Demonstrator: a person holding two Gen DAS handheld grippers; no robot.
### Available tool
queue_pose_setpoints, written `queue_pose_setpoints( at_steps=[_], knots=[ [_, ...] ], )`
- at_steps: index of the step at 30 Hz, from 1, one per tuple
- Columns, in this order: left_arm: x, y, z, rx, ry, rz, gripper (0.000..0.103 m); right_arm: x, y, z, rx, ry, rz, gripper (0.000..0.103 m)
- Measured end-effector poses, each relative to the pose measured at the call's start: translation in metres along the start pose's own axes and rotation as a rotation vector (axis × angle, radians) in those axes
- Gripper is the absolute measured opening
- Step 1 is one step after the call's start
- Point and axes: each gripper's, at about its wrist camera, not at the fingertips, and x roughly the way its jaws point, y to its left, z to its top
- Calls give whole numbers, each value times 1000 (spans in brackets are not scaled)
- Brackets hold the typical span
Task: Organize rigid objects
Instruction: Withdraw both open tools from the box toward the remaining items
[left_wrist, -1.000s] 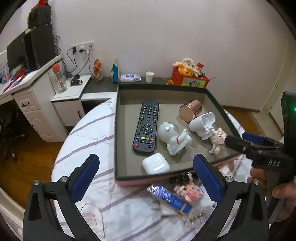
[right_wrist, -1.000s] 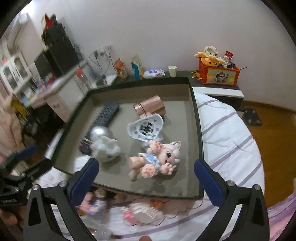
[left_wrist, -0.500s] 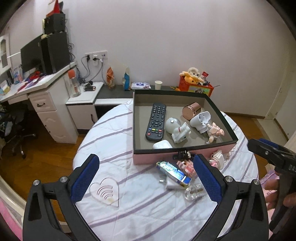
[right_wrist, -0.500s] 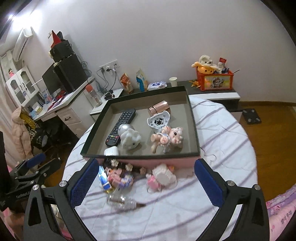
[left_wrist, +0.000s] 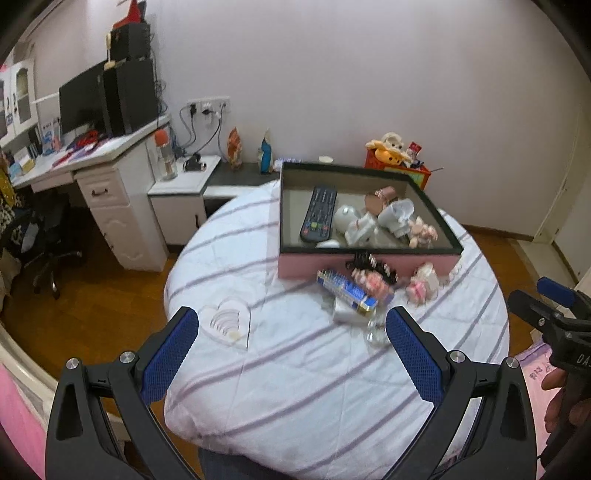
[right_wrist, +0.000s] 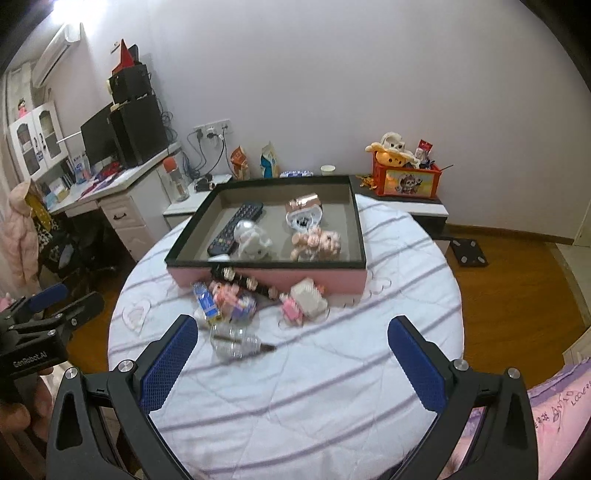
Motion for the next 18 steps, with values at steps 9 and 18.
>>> queue_pose_setpoints(
  at_steps=[9,18],
  knots=[
    [8,1,-12,-7,39,2,103,8,3,-9,-5,40,0,103],
    [34,-7,-17,11,100,-11,103,38,1,-19,-23,124,8,103]
  ],
)
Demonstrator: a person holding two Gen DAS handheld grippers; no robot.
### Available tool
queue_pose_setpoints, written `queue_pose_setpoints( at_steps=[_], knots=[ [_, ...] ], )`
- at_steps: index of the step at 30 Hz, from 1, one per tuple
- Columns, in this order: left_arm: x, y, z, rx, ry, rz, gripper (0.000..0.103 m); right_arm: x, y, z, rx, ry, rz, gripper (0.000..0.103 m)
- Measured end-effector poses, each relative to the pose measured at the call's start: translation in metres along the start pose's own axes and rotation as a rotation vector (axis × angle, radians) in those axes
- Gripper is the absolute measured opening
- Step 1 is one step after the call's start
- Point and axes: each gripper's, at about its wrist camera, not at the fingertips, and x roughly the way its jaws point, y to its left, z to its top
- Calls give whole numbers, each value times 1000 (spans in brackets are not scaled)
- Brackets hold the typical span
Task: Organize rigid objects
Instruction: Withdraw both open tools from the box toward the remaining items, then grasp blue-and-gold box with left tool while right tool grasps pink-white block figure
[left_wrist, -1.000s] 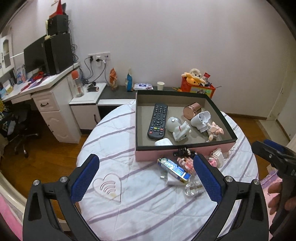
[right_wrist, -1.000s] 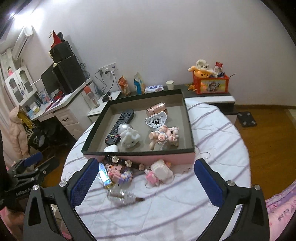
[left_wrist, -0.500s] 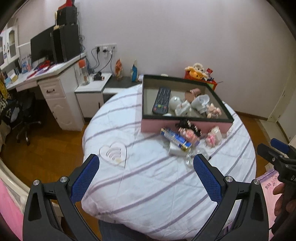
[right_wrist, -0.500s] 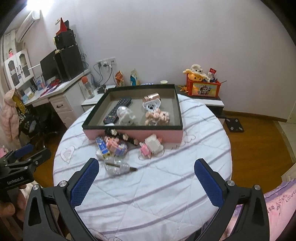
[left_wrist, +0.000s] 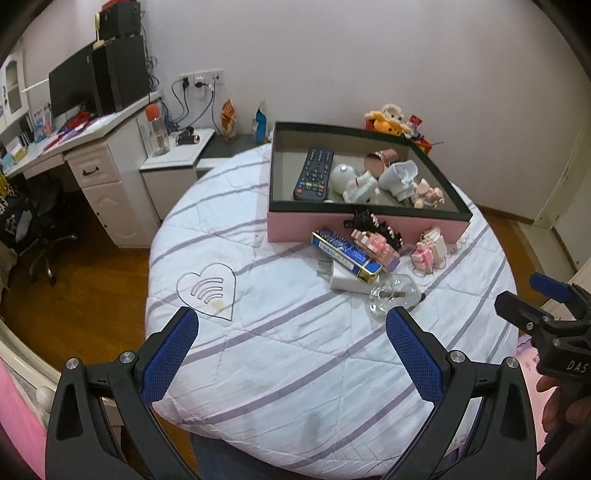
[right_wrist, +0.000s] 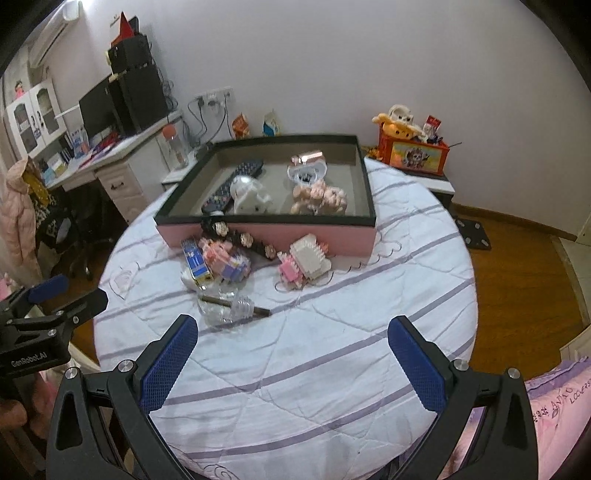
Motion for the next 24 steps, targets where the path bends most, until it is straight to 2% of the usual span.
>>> queue_pose_setpoints(
  at_steps=[9,24],
  knots=[
    [26,-8,11,3,23,-7,103,46,-20,14,61,56,-20,103],
    [97,-35,33,41,106,-2,103,95,-34,39,62,107,-20,103]
  ],
)
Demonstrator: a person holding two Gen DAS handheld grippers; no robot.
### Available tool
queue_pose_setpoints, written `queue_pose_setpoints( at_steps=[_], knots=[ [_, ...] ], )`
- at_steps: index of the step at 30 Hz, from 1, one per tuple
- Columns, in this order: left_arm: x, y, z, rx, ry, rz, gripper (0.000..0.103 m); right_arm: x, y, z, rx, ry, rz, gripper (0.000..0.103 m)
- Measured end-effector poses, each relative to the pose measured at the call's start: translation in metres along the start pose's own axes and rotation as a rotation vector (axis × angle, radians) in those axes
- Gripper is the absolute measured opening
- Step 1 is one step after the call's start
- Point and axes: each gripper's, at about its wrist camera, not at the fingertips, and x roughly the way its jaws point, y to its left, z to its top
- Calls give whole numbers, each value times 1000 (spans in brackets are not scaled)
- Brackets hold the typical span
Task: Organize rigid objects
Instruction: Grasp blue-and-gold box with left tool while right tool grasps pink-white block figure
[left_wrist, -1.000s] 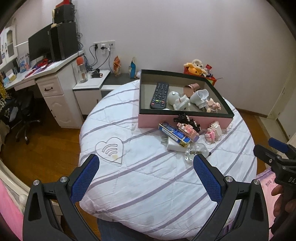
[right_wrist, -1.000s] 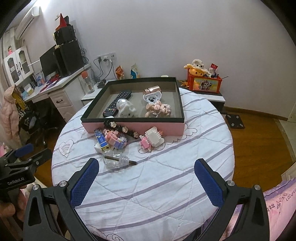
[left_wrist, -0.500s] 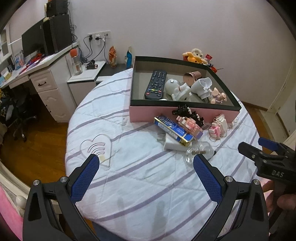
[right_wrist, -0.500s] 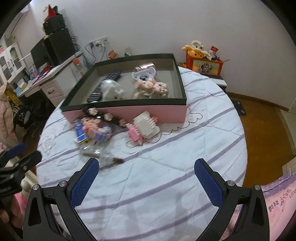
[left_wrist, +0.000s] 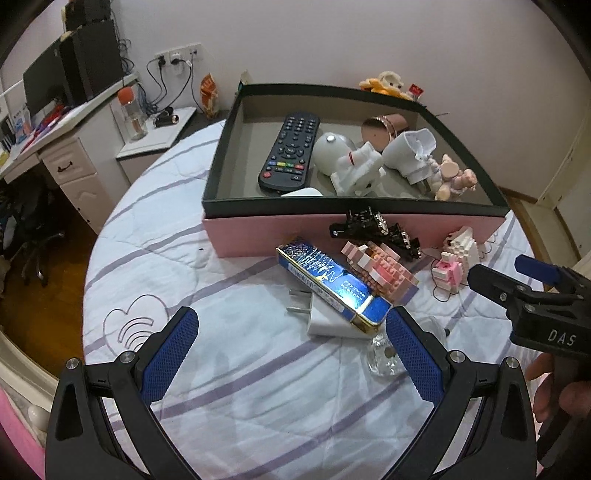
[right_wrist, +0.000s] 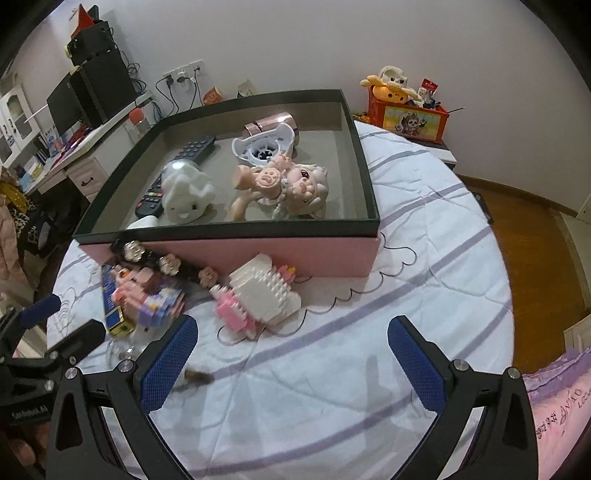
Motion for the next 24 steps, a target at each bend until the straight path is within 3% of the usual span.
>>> queue_pose_setpoints(
  at_steps=[5,11,16,21,24],
  knots=[
    [11,3,7,-20,9,-12,103,14,2,5,-5,17,10,103],
    [28,11,4,-53,32,-88,103,29,2,6,-5,29,20,102],
    [36,32,4,-122,41,-98,103,33,8,3,-37,28,2,94],
    [40,39,6,-132,24,-103,103,31,9,2,-36,23,1,92],
    [42,43,7,-132,5,-124,103,32,10,3,-43,17,-4,82]
  ],
)
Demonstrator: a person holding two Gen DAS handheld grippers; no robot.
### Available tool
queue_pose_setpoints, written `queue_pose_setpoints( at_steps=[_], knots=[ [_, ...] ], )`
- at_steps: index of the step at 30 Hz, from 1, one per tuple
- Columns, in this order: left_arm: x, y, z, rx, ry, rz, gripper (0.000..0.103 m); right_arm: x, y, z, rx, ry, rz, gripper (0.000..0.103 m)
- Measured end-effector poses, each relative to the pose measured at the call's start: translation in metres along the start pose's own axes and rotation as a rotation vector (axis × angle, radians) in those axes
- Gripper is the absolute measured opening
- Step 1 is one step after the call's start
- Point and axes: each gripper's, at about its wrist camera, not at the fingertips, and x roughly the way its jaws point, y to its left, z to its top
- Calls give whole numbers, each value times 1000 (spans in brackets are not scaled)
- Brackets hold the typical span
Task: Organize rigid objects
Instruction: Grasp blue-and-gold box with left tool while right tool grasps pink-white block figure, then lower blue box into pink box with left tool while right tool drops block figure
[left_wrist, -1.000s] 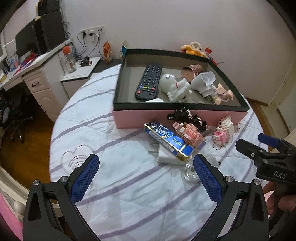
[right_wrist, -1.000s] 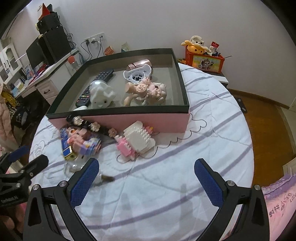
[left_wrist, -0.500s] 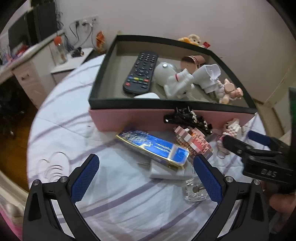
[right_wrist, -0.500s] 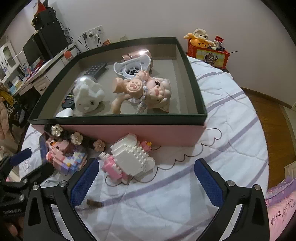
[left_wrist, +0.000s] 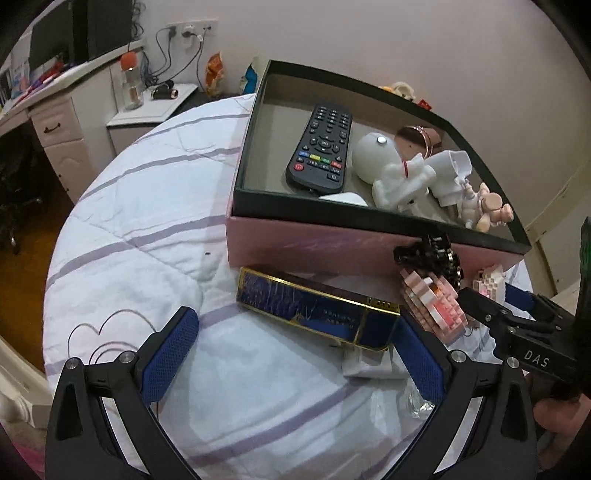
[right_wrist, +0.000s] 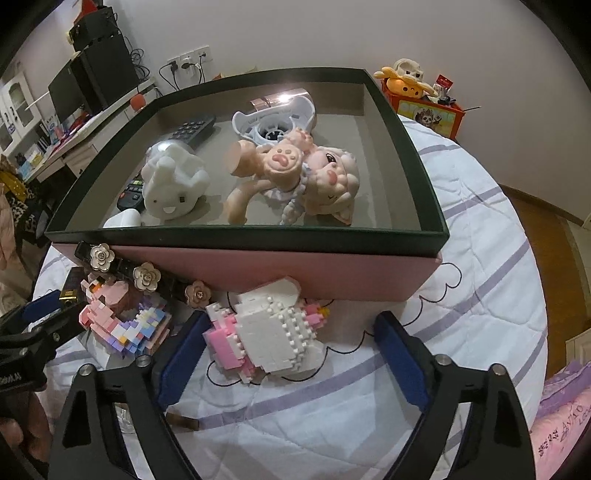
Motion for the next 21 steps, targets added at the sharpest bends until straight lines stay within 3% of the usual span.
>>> queue_pose_setpoints(
  at_steps=[3,5,8,21],
  knots=[
    [0,6,0,0,-14,-27,102,0,1,2,-10,-5,-12,68],
    [-1,10,0,4,-26,-40,94,-1,1,3,-13,-5,-13,63],
    [-6,19,-1,-12,-37,-62,83,-3,0,3,-3,-9,-7,63],
    [-19,21,-14,12,-50,-48,83,-19,-4,-7,16,-25,14,63]
  ],
)
